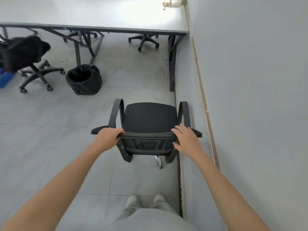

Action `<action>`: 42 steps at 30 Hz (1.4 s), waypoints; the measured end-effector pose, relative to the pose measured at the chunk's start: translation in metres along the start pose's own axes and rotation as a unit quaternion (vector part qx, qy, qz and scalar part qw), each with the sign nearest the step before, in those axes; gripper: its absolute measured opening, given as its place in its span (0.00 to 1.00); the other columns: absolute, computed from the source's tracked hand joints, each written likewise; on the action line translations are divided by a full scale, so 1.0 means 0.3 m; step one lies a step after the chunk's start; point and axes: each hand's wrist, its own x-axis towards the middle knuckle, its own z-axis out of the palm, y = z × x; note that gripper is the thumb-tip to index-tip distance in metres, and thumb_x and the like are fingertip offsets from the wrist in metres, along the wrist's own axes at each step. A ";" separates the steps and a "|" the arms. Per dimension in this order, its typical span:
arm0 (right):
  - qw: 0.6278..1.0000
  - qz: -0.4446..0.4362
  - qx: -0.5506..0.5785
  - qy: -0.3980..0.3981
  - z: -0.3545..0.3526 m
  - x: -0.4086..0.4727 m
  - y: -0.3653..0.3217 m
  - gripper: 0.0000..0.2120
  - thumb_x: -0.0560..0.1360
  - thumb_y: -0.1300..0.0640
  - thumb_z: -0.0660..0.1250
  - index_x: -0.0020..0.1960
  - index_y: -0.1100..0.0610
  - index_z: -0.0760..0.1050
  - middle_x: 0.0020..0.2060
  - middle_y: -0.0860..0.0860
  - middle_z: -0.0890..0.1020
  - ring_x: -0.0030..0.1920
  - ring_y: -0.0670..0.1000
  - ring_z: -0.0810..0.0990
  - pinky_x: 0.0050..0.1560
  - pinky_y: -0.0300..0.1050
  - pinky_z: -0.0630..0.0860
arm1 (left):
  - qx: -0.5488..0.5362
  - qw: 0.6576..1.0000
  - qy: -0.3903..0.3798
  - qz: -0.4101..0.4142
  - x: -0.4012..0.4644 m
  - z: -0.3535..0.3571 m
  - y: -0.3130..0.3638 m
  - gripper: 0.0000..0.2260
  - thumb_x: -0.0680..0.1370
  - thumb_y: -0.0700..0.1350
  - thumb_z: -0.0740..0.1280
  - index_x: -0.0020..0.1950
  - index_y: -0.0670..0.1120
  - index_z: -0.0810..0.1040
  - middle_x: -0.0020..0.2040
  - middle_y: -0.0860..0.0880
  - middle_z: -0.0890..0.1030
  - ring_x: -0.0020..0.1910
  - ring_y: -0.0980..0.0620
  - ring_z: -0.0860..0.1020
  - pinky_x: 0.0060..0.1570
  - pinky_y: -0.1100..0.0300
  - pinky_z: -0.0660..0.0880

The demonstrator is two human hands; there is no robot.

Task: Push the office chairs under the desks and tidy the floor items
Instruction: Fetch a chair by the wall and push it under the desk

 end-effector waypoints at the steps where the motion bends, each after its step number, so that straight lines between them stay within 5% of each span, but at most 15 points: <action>1: 1.000 -0.009 -0.010 -0.010 0.006 0.026 -0.007 0.19 0.76 0.51 0.61 0.66 0.51 0.68 0.64 0.50 0.75 0.65 0.52 0.71 0.67 0.47 0.66 | 0.002 1.000 0.010 -0.003 0.006 -0.001 -0.023 0.08 0.76 0.43 0.61 0.53 0.47 0.76 0.47 0.48 0.82 0.48 0.45 0.79 0.44 0.55 0.70; 3: 1.000 -0.017 -0.013 -0.005 0.013 0.060 -0.035 0.12 0.77 0.49 0.59 0.59 0.47 0.74 0.52 0.47 0.82 0.52 0.51 0.79 0.48 0.42 0.75 | 0.018 0.999 0.039 -0.003 0.020 0.003 -0.051 0.08 0.74 0.45 0.64 0.52 0.46 0.76 0.46 0.48 0.83 0.47 0.45 0.79 0.47 0.56 0.68; 6: 0.999 -0.019 -0.032 0.006 0.023 0.091 -0.060 0.10 0.77 0.49 0.58 0.52 0.46 0.77 0.46 0.46 0.83 0.46 0.51 0.80 0.34 0.37 0.69 | 0.031 0.997 0.063 -0.029 0.057 0.021 -0.064 0.10 0.73 0.49 0.66 0.51 0.46 0.77 0.43 0.48 0.83 0.45 0.44 0.79 0.48 0.55 0.67; 9: 0.999 -0.018 -0.027 0.018 0.027 0.128 -0.044 0.11 0.77 0.48 0.59 0.55 0.46 0.77 0.47 0.46 0.83 0.48 0.51 0.80 0.43 0.42 0.76 | 0.053 0.992 0.094 -0.071 0.107 0.048 -0.071 0.08 0.73 0.50 0.67 0.49 0.48 0.79 0.41 0.50 0.83 0.45 0.45 0.80 0.49 0.55 0.66; 15: 0.998 -0.035 -0.037 0.025 -0.021 0.283 -0.002 0.11 0.77 0.48 0.59 0.54 0.46 0.78 0.47 0.45 0.84 0.47 0.51 0.81 0.43 0.43 0.77 | 0.045 0.985 0.110 -0.124 0.232 0.031 -0.075 0.08 0.73 0.49 0.66 0.50 0.51 0.79 0.46 0.52 0.82 0.52 0.48 0.77 0.54 0.53 0.64; 19: 0.997 -0.048 -0.054 0.014 -0.085 0.434 0.011 0.10 0.77 0.49 0.59 0.53 0.44 0.78 0.46 0.44 0.83 0.48 0.51 0.80 0.30 0.37 0.63 | 0.038 0.983 0.108 -0.143 0.329 -0.009 -0.110 0.07 0.73 0.47 0.65 0.50 0.50 0.79 0.47 0.51 0.82 0.52 0.46 0.77 0.51 0.54 0.64; 22: 0.997 -0.055 -0.059 0.010 -0.135 0.563 0.014 0.11 0.77 0.48 0.59 0.55 0.44 0.77 0.48 0.44 0.83 0.49 0.50 0.80 0.33 0.36 0.63 | 0.055 0.983 0.103 -0.142 0.423 -0.045 -0.154 0.06 0.73 0.45 0.64 0.47 0.49 0.79 0.45 0.49 0.83 0.49 0.45 0.78 0.43 0.57 0.61; 35: 0.999 -0.008 -0.030 0.031 -0.181 1.225 -0.189 0.14 0.76 0.48 0.62 0.60 0.46 0.77 0.54 0.45 0.82 0.53 0.48 0.80 0.49 0.42 0.78 | 0.067 0.987 0.059 -0.130 0.960 -0.292 -0.648 0.07 0.74 0.46 0.64 0.50 0.51 0.77 0.48 0.51 0.82 0.52 0.48 0.76 0.49 0.55 0.64; 42: 0.998 -0.010 -0.036 0.051 -0.284 1.587 -0.211 0.12 0.75 0.49 0.63 0.57 0.47 0.78 0.51 0.45 0.84 0.51 0.50 0.81 0.43 0.38 0.74 | 0.056 0.989 0.066 -0.120 1.266 -0.405 -0.826 0.08 0.73 0.44 0.63 0.51 0.49 0.78 0.47 0.49 0.82 0.50 0.47 0.76 0.49 0.55 0.63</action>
